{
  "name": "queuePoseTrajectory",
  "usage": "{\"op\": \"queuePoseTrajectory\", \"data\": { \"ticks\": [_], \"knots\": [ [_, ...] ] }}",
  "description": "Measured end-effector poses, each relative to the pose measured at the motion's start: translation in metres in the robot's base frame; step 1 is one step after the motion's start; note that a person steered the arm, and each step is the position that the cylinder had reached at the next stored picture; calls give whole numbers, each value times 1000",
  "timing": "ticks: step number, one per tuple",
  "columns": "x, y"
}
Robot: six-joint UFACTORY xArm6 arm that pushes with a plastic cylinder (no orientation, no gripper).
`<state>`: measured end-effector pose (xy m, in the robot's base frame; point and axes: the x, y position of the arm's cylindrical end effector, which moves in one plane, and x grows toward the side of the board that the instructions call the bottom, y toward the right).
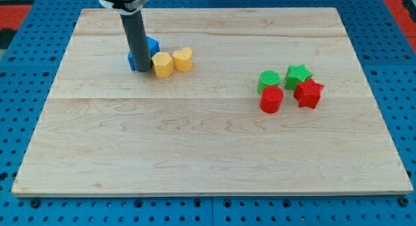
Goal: Move the yellow blocks and green blocks diagonal to each other
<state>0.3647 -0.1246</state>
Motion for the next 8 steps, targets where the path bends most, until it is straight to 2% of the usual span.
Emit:
{"op": "queuePoseTrajectory", "data": {
  "ticks": [2,5,8],
  "knots": [
    [8,2],
    [-4,93],
    [-28,148]
  ]
}}
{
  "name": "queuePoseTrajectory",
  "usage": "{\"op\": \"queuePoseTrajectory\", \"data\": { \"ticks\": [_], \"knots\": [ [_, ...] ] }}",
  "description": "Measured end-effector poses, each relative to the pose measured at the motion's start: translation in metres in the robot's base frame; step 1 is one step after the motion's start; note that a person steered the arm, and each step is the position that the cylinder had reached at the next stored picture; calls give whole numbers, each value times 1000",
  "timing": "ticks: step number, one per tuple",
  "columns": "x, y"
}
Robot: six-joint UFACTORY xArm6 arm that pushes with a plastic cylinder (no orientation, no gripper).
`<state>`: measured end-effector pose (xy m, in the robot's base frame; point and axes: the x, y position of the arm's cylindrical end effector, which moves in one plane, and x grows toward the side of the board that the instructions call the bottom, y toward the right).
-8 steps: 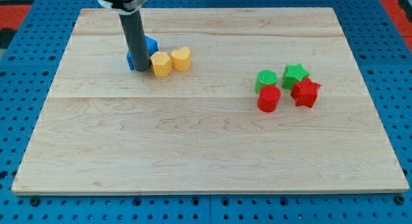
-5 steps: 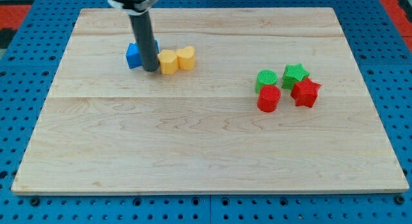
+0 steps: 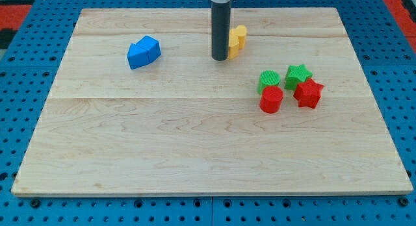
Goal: Move the yellow blocks and green blocks diagonal to each other
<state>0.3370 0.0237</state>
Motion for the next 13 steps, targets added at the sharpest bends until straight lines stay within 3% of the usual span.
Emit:
{"op": "queuePoseTrajectory", "data": {
  "ticks": [1,3,4,5,8,12,13],
  "knots": [
    [0,20],
    [-8,147],
    [6,186],
    [33,189],
    [76,138],
    [93,-15],
    [100,13]
  ]
}}
